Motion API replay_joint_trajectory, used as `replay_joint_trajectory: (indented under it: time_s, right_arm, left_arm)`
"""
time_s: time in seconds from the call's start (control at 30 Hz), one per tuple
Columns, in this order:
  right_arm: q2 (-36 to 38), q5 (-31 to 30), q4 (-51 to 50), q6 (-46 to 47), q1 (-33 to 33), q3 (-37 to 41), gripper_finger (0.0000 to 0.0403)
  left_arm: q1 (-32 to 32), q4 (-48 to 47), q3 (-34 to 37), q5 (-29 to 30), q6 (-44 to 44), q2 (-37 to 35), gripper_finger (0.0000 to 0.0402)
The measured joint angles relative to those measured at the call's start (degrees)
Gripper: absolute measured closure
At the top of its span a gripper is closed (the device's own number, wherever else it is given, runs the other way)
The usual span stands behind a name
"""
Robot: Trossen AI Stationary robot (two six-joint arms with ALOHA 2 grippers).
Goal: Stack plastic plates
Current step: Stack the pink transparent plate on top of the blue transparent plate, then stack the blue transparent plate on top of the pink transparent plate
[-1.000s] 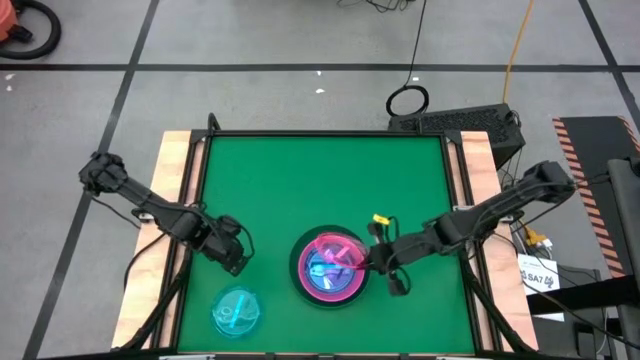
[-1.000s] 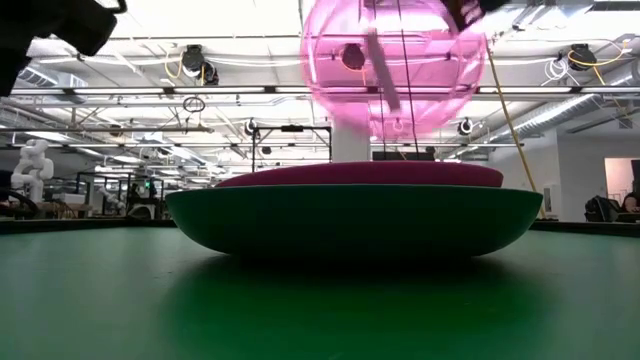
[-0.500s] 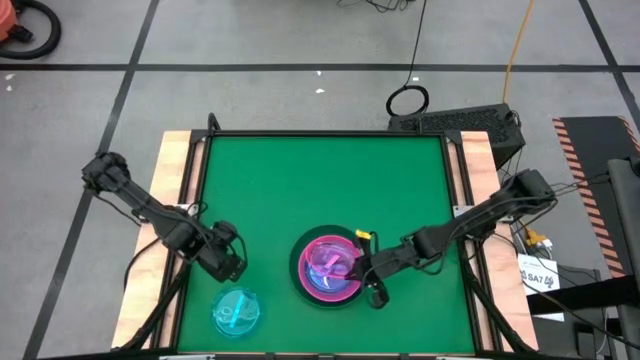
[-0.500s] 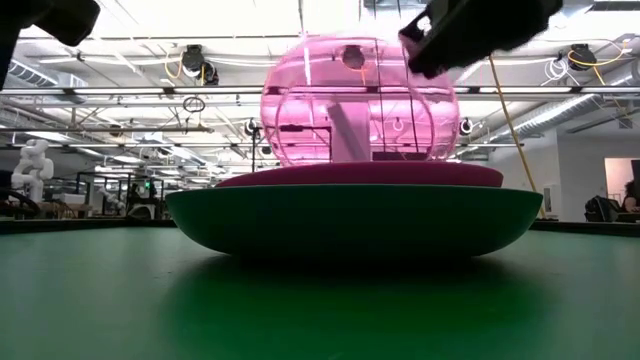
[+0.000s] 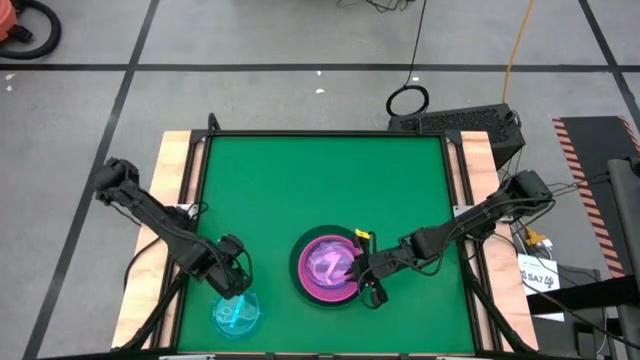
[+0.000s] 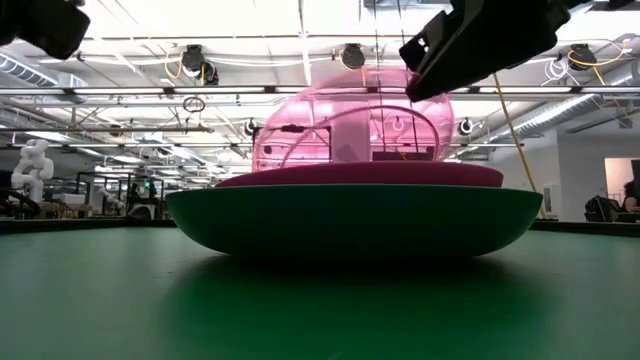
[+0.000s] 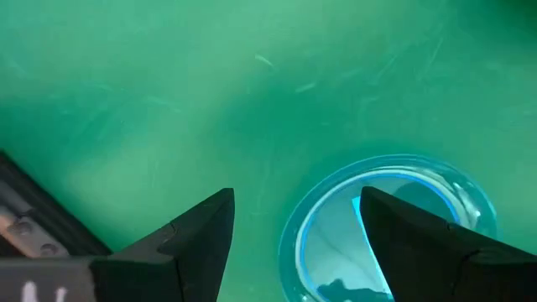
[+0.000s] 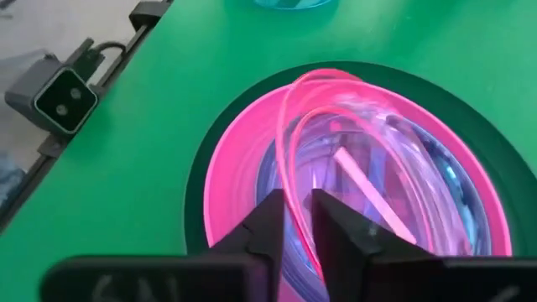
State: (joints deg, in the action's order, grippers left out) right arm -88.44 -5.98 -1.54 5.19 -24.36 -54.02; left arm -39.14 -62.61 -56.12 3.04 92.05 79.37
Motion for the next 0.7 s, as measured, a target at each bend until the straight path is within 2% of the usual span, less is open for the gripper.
replay_joint_trajectory:
  time_s: [0.2,0.33,0.5,0.7]
  right_arm:
    - [0.0,0.1,0.1,4.8,0.0,0.0,0.0273]
    - [0.0,1.5,0.3,7.8,0.0,0.0,0.0235]
    - [0.0,1.6,0.4,12.5,0.0,0.0,0.0209]
    - [0.0,1.7,3.9,19.2,0.0,0.0,0.0202]
  left_arm:
    - [-1.5,3.1,0.0,0.0,-0.1,4.3,0.0138]
    - [-2.1,4.6,0.0,0.0,0.2,6.0,0.0138]
    - [-2.6,6.0,0.0,0.0,1.1,6.3,0.0138]
    - [-3.3,6.4,-0.7,0.8,0.0,6.3,0.0138]
